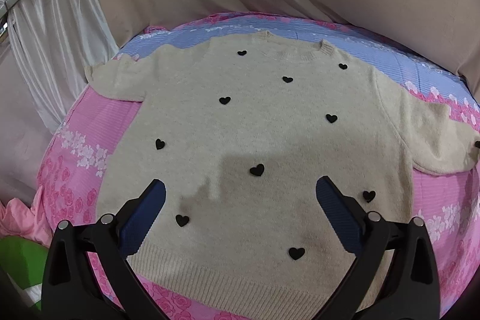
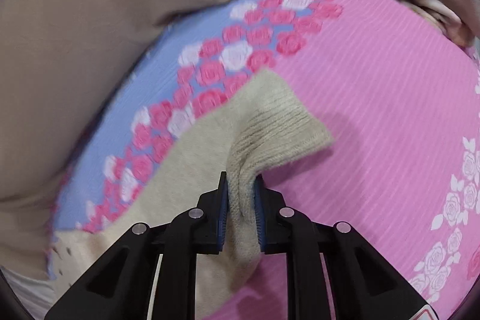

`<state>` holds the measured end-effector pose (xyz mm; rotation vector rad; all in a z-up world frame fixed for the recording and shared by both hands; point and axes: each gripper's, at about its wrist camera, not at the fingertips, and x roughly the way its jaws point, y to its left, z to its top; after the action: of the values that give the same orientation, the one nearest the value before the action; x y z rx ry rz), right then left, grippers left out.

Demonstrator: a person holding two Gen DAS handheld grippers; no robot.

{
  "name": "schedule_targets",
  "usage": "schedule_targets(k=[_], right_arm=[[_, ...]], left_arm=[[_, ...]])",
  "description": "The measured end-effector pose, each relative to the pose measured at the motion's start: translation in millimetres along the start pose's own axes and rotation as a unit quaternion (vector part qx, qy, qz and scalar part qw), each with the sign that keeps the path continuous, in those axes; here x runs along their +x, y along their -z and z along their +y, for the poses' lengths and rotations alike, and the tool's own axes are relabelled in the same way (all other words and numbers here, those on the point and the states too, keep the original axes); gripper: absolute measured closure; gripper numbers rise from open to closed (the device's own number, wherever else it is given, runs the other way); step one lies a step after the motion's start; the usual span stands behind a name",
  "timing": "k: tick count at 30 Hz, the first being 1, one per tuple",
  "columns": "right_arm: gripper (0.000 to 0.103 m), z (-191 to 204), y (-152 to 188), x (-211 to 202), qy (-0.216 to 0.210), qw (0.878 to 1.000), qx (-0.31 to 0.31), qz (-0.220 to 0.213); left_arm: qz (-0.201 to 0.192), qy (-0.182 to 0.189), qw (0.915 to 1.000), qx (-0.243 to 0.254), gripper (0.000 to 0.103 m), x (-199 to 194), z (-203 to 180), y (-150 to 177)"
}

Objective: Fold small clothes

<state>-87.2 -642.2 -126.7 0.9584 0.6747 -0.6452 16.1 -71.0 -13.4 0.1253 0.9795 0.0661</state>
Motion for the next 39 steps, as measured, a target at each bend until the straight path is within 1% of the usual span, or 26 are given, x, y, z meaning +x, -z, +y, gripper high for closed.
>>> schedule_targets(k=[3,5,6,7,9,11,13,15,17,20,22,24,25,26,27,28,29,30,31,32,33,34,35,36,38,39], right_arm=[[0.091,-13.2,-0.1,-39.5,-0.032,0.998,0.034,-0.044],[0.091,-26.8,7.5,-63.0,-0.04,0.996,0.054,-0.063],[0.091,-33.8,10.7,-70.0,-0.045,0.995,0.063,-0.062],[0.091,-38.2,13.6,-72.3,-0.039,0.996,0.062,-0.056],[0.091,-43.8,21.4,-66.4,-0.004,0.999,0.041,-0.029],[0.091,-45.6,27.4,-63.5,0.013,0.999,0.037,-0.013],[0.091,-27.9,30.9,-78.4,0.003,0.999,0.024,-0.032],[0.09,12.9,32.0,-100.0,-0.03,0.998,-0.013,-0.051],[0.09,71.2,38.9,-119.9,-0.078,0.993,-0.062,-0.059],[0.09,183.4,73.7,-137.8,-0.166,0.973,-0.156,-0.041],[0.09,261.6,115.0,-137.7,-0.222,0.951,-0.214,-0.01],[0.089,331.5,166.2,-125.5,-0.275,0.928,-0.248,0.036],[0.087,359.7,192.2,-116.6,-0.289,0.918,-0.265,0.057],[0.082,385.7,220.6,-106.7,-0.294,0.908,-0.29,0.074],[0.079,411.3,253.8,-92.3,-0.287,0.896,-0.324,0.097],[0.077,425.2,278.8,-83.3,-0.271,0.892,-0.343,0.112],[0.077,432.7,299.2,-78.1,-0.259,0.892,-0.347,0.128],[0.077,431.4,311.0,-83.2,-0.266,0.893,-0.338,0.131],[0.077,425.7,314.5,-89.4,-0.271,0.896,-0.328,0.124],[0.072,416.6,314.9,-97.3,-0.264,0.903,-0.32,0.111],[0.065,400.9,312.7,-104.6,-0.245,0.915,-0.308,0.091],[0.053,384.0,309.5,-108.9,-0.227,0.925,-0.296,0.077],[0.051,364.2,305.3,-111.7,-0.205,0.934,-0.286,0.068],[0.051,343.6,303.9,-115.1,-0.17,0.941,-0.285,0.064],[0.051,307.3,303.2,-118.4,-0.086,0.949,-0.297,0.056],[0.051,292.9,300.9,-118.3,-0.06,0.953,-0.293,0.057]], left_arm=[[-0.005,0.002,1.0,-0.002,0.005,0.9,1.9,-6.3],[-0.003,0.01,0.9999,-0.004,0.005,4.9,3.5,-8.6],[0.0,0.014,0.9999,-0.004,0.005,7.2,3.2,-9.1],[0.003,0.02,0.9998,-0.003,0.005,9.6,2.2,-9.2],[0.006,0.035,0.9994,0.004,0.005,13.6,-2.0,-8.5],[0.006,0.048,0.9987,0.015,0.005,15.1,-7.5,-6.9],[0.001,0.061,0.9979,0.023,0.005,12.7,-9.5,-5.6],[-0.005,0.074,0.997,0.023,0.005,8.6,-5.4,-4.4],[-0.01,0.085,0.9962,0.017,0.005,7.3,5.2,-3.6],[-0.009,0.098,0.9951,-0.011,0.005,12.3,33.0,-4.1],[-0.008,0.108,0.9934,-0.038,0.005,16.9,58.6,-5.4],[-0.013,0.112,0.9919,-0.059,0.005,19.9,84.5,-6.7],[-0.016,0.112,0.9916,-0.063,0.005,21.6,95.5,-7.6],[-0.017,0.11,0.9917,-0.064,0.005,23.8,105.5,-8.6],[-0.017,0.112,0.9916,-0.064,0.005,26.8,116.4,-9.8],[-0.016,0.113,0.9916,-0.061,0.005,30.5,125.6,-11.3],[-0.013,0.113,0.9918,-0.057,0.005,34.4,135.0,-13.5],[-0.013,0.116,0.9917,-0.053,0.005,38.3,144.3,-16.3],[-0.013,0.12,0.9915,-0.049,0.005,42.4,152.9,-20.0],[-0.014,0.123,0.9912,-0.047,0.005,46.6,160.8,-22.8],[-0.012,0.13,0.9903,-0.047,0.005,53.7,169.0,-27.8],[-0.009,0.139,0.9892,-0.047,0.005,61.1,173.8,-32.6],[-0.005,0.148,0.9879,-0.048,0.005,69.4,177.0,-38.1],[0.0,0.157,0.9863,-0.05,0.005,82.2,177.6,-46.1],[0.013,0.169,0.984,-0.055,0.005,106.9,173.0,-61.1],[0.022,0.176,0.9822,-0.061,0.005,119.1,168.7,-67.6]])
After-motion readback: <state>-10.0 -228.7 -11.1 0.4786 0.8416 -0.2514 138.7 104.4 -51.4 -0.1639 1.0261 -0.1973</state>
